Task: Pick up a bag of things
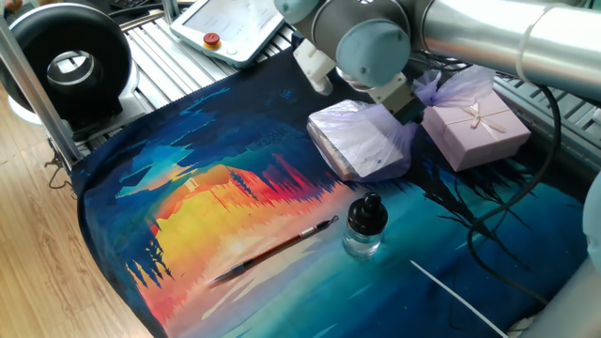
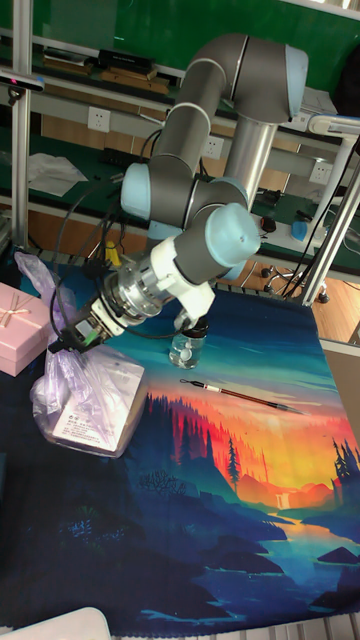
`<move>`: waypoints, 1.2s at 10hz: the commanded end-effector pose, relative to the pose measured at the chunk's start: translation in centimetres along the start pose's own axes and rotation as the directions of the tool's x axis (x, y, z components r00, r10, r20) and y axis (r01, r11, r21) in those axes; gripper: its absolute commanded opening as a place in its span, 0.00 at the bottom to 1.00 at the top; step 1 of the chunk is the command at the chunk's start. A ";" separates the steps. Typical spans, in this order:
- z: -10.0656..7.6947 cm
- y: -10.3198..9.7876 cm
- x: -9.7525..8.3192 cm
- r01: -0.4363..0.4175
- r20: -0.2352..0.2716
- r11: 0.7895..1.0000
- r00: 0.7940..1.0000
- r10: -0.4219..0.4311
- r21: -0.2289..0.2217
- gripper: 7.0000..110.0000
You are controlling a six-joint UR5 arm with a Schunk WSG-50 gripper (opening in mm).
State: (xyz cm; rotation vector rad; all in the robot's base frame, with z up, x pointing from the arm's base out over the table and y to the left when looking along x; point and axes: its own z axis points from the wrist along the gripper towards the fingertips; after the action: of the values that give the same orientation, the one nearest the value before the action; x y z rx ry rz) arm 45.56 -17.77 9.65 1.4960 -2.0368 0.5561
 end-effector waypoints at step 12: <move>4.9 2.6 2.5 -0.173 -0.099 0.977 0.982 0.161 -0.125 0.57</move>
State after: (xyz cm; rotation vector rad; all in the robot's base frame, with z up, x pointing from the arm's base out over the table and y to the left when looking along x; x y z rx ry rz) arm 42.13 -21.53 7.62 1.2693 -2.0680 0.5296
